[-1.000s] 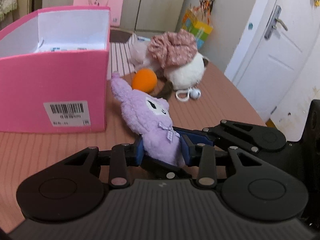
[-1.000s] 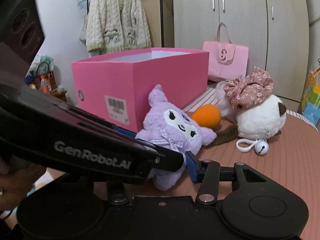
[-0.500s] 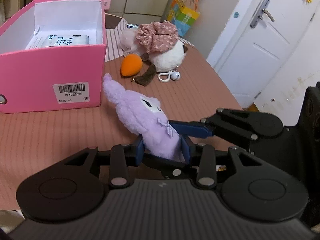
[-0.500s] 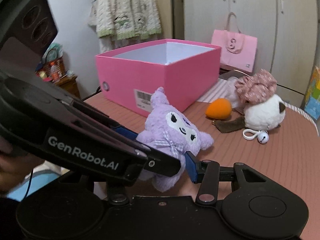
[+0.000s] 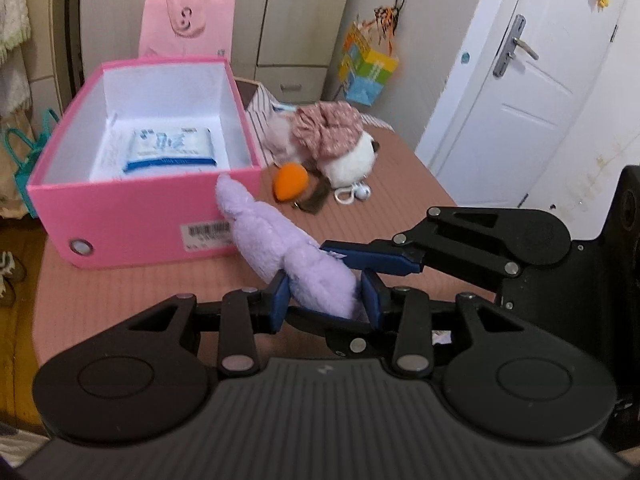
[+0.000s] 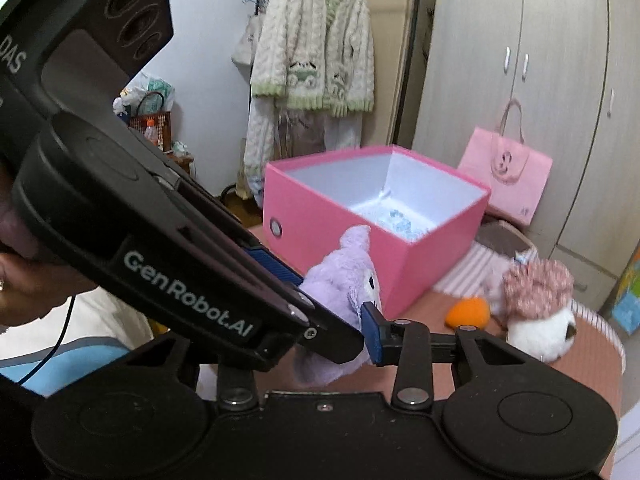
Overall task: Organize soft objects
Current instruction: 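Carry the lilac doll with the left gripper and drop it into the pink box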
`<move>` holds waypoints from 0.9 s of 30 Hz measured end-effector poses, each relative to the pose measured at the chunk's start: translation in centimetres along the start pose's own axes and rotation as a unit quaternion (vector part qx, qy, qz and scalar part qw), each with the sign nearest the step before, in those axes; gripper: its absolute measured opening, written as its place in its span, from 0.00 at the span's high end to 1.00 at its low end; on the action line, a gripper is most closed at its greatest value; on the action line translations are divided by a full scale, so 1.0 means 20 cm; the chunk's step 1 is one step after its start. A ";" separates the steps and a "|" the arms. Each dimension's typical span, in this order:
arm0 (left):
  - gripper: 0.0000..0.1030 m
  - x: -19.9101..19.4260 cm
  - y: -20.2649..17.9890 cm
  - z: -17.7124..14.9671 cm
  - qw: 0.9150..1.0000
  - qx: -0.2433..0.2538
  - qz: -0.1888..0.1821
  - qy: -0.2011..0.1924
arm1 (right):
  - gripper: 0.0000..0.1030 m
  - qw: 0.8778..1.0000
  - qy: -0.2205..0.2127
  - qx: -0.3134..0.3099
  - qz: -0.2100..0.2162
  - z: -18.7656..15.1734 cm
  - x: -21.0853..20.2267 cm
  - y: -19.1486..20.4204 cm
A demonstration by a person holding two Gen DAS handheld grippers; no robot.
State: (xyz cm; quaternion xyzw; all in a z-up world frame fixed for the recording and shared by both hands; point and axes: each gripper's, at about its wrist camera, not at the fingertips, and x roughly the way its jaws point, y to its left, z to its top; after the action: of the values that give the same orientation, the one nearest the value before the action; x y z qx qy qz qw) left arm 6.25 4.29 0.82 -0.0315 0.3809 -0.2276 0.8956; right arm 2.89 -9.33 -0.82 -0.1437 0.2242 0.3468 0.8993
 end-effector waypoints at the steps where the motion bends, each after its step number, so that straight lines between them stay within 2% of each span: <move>1: 0.65 -0.01 0.02 0.01 1.000 -0.001 0.001 -0.002 | 0.58 1.000 -0.002 0.000 0.001 0.01 0.01 0.00; 15: 0.64 -0.15 0.20 0.28 0.997 0.013 0.006 -0.071 | 0.59 0.998 -0.055 -0.009 -0.014 0.31 0.11 -0.03; 19: 0.64 -0.11 0.29 0.37 0.997 0.008 0.000 -0.078 | 0.59 0.998 -0.057 -0.004 -0.018 0.38 0.20 -0.06; 27: 0.64 0.07 0.52 0.58 0.996 -0.011 -0.016 -0.082 | 0.59 0.999 -0.047 0.003 -0.026 0.52 0.47 -0.25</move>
State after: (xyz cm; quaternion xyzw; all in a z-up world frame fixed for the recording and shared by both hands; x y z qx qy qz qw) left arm 19.09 11.55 5.69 -0.0661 0.3077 -0.2340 0.9199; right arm 15.57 -3.34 3.95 -0.1301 0.1787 0.3292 0.9180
